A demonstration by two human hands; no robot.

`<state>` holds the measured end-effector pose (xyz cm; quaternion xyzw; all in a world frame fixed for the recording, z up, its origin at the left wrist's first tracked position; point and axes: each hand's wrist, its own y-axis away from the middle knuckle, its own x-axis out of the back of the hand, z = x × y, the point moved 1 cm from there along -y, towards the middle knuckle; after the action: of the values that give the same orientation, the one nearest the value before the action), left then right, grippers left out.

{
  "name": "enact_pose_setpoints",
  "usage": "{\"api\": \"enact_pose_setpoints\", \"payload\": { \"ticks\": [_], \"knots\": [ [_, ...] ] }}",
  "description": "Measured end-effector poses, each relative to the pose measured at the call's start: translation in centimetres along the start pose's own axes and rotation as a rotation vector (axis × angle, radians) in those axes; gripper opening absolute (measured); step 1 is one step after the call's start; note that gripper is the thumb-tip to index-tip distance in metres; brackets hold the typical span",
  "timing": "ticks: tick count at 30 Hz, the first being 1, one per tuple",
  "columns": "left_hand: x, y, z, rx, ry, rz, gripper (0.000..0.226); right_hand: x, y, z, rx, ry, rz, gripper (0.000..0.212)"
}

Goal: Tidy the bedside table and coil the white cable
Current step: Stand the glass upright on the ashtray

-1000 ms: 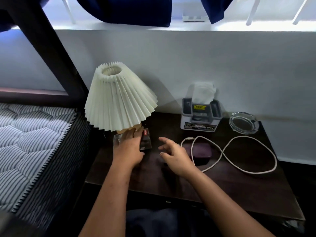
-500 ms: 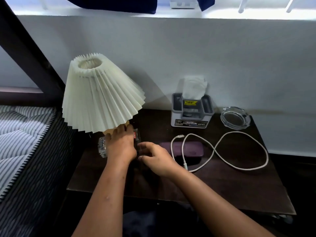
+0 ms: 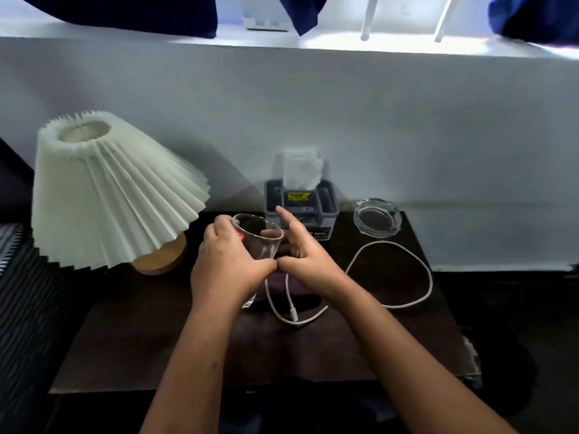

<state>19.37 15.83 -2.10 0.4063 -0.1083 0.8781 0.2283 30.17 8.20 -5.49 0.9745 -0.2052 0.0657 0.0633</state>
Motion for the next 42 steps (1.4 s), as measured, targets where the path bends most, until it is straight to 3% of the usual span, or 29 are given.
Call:
{"api": "enact_pose_setpoints", "payload": {
  "ticks": [3, 7, 12, 17, 21, 26, 30, 42],
  "knots": [
    [-1.1, 0.0, 1.0, -0.010, 0.064, -0.031, 0.074, 1.8, 0.6, 0.0, -0.014, -0.044, -0.077, 0.077],
    [-2.0, 0.0, 2.2, -0.022, 0.144, -0.046, 0.068, 2.9, 1.1, 0.4, -0.041, -0.042, -0.138, 0.085],
    [-3.9, 0.5, 4.7, -0.145, 0.332, -0.038, 0.073, 5.1, 1.5, 0.8, 0.065, 0.123, 0.161, 0.074],
    [-6.9, 0.4, 7.2, -0.246, 0.576, -0.133, 0.073, 9.2, 2.7, 0.3, 0.145, 0.256, 0.418, 0.072],
    [-9.8, 0.0, 7.9, -0.270, 0.647, -0.225, 0.059, 11.6, 1.9, 1.5, 0.140, 0.413, 0.743, 0.081],
    [-12.8, 0.1, 8.3, -0.286, 0.621, -0.356, 0.056, 14.1, 0.4, 3.1, 0.155, 0.410, 0.936, 0.082],
    [-14.0, -0.4, 7.8, -0.230, 0.532, -0.355, 0.048, 15.5, -0.9, 4.5, 0.103, 0.374, 0.991, 0.082],
    [-12.7, -1.1, 6.3, -0.184, 0.352, -0.353, 0.037, 15.8, -2.3, 6.3, -0.029, 0.387, 0.948, 0.080]
  ]
}}
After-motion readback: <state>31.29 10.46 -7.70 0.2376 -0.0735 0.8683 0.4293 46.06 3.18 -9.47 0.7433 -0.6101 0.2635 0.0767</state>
